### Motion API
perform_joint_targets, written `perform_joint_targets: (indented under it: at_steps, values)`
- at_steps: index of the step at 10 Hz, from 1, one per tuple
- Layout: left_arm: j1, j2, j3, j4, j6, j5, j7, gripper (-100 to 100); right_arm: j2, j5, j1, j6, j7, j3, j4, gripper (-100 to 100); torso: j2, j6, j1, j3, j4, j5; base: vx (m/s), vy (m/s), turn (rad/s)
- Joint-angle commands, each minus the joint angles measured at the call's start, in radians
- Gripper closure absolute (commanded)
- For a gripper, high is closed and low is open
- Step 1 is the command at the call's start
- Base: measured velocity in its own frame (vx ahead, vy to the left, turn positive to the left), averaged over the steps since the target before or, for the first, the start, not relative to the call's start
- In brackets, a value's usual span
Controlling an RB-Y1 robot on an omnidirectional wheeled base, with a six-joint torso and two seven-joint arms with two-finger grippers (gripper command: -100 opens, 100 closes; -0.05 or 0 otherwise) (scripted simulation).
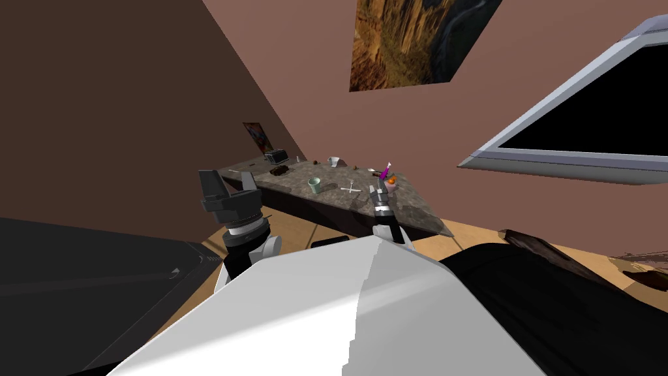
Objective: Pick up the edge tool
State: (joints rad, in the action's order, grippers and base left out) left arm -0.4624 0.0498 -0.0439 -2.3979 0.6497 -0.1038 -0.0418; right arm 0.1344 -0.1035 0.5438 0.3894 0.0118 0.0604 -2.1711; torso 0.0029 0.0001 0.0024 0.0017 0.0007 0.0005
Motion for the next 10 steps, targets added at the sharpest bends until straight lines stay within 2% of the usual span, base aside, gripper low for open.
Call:
perform_joint_targets:
  at_steps: [1,2,3,4,5,6,7,8,9,10]
  values:
    - [0.0,0.0,0.0,0.0,0.0,0.0,0.0,0,0.05,0.0,-0.002,0.008,0.014,0.015,0.03,-100,0.0,0.0,0.0,0.0,0.0,0.0,-0.039,0.049,-0.098]
    - [0.0,0.0,0.0,0.0,0.0,0.0,0.0,0,0.071,0.0,-0.002,0.008,0.014,0.015,0.03,-100,0.0,0.0,0.0,0.0,0.0,0.0,-0.023,0.038,-0.032]
    - [0.0,0.0,0.0,0.0,0.0,0.0,0.0,0,0.106,0.002,-0.004,0.012,0.023,0.025,0.053,-100,-0.001,0.0,0.0,-0.001,0.0,0.0,-0.013,0.034,-0.033]
    - [0.0,0.0,0.0,0.0,0.0,0.0,0.0,0,0.118,0.002,-0.004,0.012,0.023,0.025,0.053,-100,-0.002,0.0,0.0,-0.001,0.0,0.0,-0.01,0.031,-0.024]
    - [0.0,0.0,0.0,0.0,0.0,0.0,0.0,0,0.157,0.004,-0.007,0.017,0.031,0.036,0.08,-100,-0.002,0.0,0.0,-0.001,0.0,0.0,-0.009,0.035,-0.047]
    - [0.0,0.0,0.0,0.0,0.0,0.0,0.0,0,0.166,0.004,-0.007,0.017,0.031,0.036,0.08,-100,-0.002,0.0,0.0,-0.001,-0.001,0.0,-0.008,0.031,-0.02]
    - [0.0,0.0,0.0,0.0,0.0,0.0,0.0,0,0.205,0.007,-0.009,0.022,0.039,0.045,0.109,-100,-0.003,0.0,0.0,-0.001,-0.001,0.0,-0.005,0.033,-0.028]
    - [0.0,0.0,0.0,0.0,0.0,0.0,0.0,0,0.216,0.007,-0.009,0.022,0.039,0.045,0.109,-100,-0.003,0.0,0.0,-0.002,-0.001,0.0,-0.003,0.028,-0.018]
    - [0.0,0.0,0.0,0.0,0.0,0.0,0.0,0,0.253,0.012,-0.012,0.028,0.046,0.054,0.141,-100,-0.003,0.0,-0.001,-0.002,-0.001,0.0,-0.001,0.035,-0.021]
    - [0.0,0.0,0.0,0.0,0.0,0.0,0.0,0,0.266,0.012,-0.012,0.028,0.046,0.054,0.141,-100,-0.003,0.0,0.0,-0.002,-0.001,0.0,0.0,0.032,-0.015]
